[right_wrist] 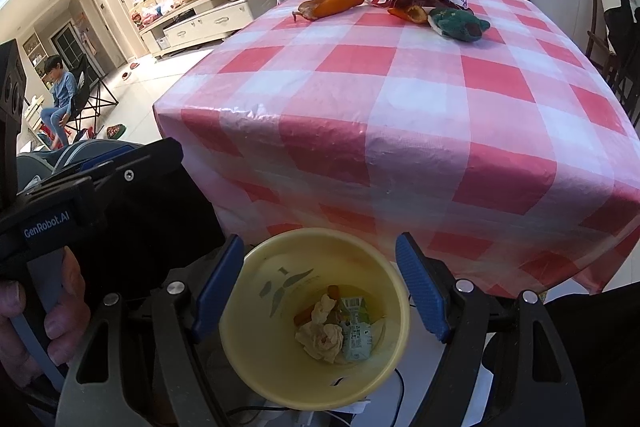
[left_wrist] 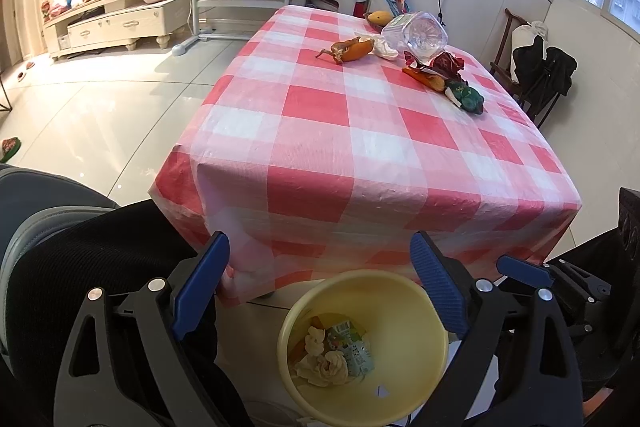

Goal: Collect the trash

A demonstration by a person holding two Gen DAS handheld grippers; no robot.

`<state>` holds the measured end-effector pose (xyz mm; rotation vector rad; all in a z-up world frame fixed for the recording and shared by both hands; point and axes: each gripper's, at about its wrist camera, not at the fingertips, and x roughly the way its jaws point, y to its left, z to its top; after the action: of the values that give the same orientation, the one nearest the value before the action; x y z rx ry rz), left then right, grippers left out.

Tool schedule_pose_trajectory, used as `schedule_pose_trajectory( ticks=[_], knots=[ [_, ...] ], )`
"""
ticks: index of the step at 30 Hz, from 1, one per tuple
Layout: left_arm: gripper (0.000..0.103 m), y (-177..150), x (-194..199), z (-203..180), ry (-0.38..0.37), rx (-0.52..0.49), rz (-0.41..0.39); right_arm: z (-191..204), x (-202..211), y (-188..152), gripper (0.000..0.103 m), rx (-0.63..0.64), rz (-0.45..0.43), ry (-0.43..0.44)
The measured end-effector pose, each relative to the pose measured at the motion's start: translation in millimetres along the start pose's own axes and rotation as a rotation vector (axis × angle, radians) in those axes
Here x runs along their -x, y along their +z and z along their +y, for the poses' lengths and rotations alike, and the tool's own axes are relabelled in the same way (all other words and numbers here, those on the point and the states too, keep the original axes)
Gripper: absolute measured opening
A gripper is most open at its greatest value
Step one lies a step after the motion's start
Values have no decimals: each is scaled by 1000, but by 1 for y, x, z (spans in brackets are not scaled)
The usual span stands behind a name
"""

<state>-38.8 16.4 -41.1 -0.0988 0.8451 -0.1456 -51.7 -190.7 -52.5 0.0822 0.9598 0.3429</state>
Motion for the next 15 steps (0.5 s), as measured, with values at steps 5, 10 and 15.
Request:
schedule_pose_trajectory(
  ticks=[5,10,15],
  knots=[
    [88,0,0,0,0,1,0,0,0,0,76,0,0,0],
    [88,0,0,0,0,1,0,0,0,0,77,1,-2,-2],
    [88,0,-1,0,0,2,1,0,0,0,77,1,-2,-2]
  ],
)
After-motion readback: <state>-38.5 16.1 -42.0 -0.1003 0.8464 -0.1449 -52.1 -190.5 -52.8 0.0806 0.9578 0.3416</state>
